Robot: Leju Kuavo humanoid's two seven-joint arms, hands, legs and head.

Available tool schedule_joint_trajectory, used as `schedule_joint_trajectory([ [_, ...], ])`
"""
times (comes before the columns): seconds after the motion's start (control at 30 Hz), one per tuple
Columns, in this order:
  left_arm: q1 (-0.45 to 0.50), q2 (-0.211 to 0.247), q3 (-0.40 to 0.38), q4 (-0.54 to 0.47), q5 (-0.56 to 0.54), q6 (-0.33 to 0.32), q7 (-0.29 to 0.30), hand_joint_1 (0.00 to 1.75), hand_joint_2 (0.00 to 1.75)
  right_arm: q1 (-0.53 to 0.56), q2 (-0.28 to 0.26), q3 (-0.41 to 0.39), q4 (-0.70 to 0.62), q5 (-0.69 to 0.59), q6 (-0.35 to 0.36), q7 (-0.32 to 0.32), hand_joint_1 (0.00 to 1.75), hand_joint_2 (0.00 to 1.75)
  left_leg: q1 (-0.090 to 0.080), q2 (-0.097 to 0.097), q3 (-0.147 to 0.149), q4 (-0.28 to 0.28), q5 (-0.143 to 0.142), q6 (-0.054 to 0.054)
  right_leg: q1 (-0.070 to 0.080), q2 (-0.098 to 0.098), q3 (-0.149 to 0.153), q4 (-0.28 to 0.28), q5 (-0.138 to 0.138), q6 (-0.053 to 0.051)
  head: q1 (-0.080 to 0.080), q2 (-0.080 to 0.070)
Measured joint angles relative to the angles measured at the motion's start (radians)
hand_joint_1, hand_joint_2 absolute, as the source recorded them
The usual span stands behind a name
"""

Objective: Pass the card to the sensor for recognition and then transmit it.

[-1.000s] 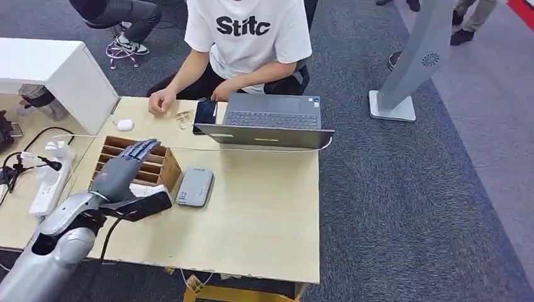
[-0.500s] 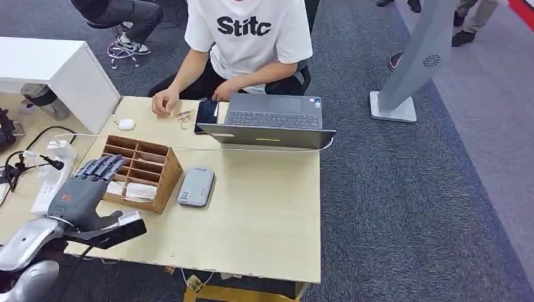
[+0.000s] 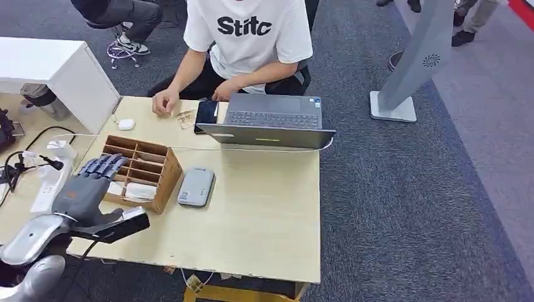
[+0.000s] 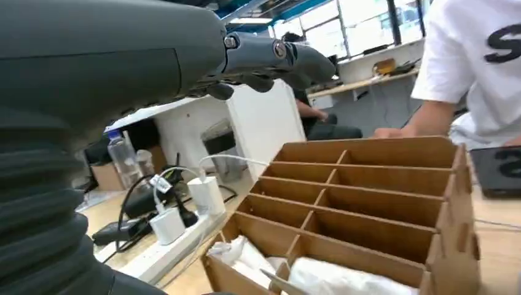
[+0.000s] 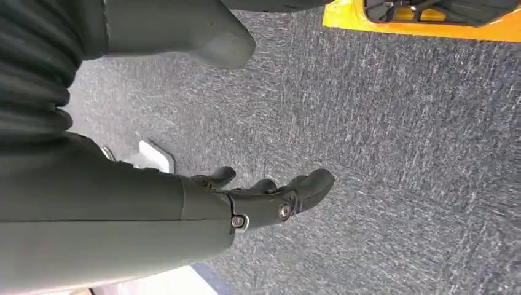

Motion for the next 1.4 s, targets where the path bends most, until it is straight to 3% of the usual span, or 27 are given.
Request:
schedule_joint_trajectory([
  [0.43,-0.067,-0.046,-0.030,0.115,-0.009,-0.006,0.002,0.00,1.75,-0.004,0.000,-0.002,0.000,0.017,0.008,0.002,0.00,1.75,0.000,0.000,0.000,0.000,0.000,0.000,0.000,0.001,0.000,0.000,0.000,0.000,0.000,0.000],
  [0.7,-0.074,-0.048,-0.052,0.143,-0.011,-0.008,0.002,0.00,1.75,-0.005,0.000,-0.002,0.000,0.018,0.009,0.002,0.00,1.75,0.000,0.000,0.000,0.000,0.000,0.000,0.000,0.000,0.000,0.000,0.000,0.000,0.000,0.000],
  [1.07,-0.075,-0.052,-0.073,0.163,-0.005,-0.008,0.002,0.17,1.75,-0.005,0.000,-0.004,0.000,0.029,0.011,0.002,0.00,1.75,0.000,0.000,0.000,0.000,0.000,0.000,0.000,0.000,0.000,0.000,0.000,0.000,0.000,0.000],
  [1.23,-0.075,-0.052,-0.079,0.168,-0.002,-0.008,0.002,0.54,1.75,-0.005,0.000,-0.004,0.000,0.029,0.011,0.001,0.00,1.75,0.000,0.000,0.000,0.000,0.000,0.000,0.000,0.000,0.000,0.000,0.000,0.000,0.000,0.000],
  [1.27,-0.075,-0.052,-0.080,0.169,-0.002,-0.008,0.002,0.54,1.75,-0.005,0.000,-0.004,0.000,0.030,0.011,0.001,0.00,1.75,0.000,0.000,0.000,0.000,0.000,0.000,0.000,0.000,0.000,0.000,0.000,0.000,0.001,0.000],
  [1.37,-0.075,-0.052,-0.081,0.173,-0.003,-0.008,0.002,0.82,1.75,-0.005,0.000,-0.005,0.000,0.031,0.011,0.001,0.00,1.75,0.000,0.000,0.000,0.000,0.000,0.000,0.000,0.000,0.000,0.000,0.000,0.000,0.000,0.000],
  [1.4,-0.075,-0.053,-0.081,0.175,-0.003,-0.008,0.001,0.99,1.75,-0.005,0.000,-0.004,0.000,0.031,0.011,0.001,0.00,1.75,0.000,0.000,0.000,0.000,0.000,0.000,0.000,0.000,0.000,0.000,0.000,0.000,0.000,0.000],
])
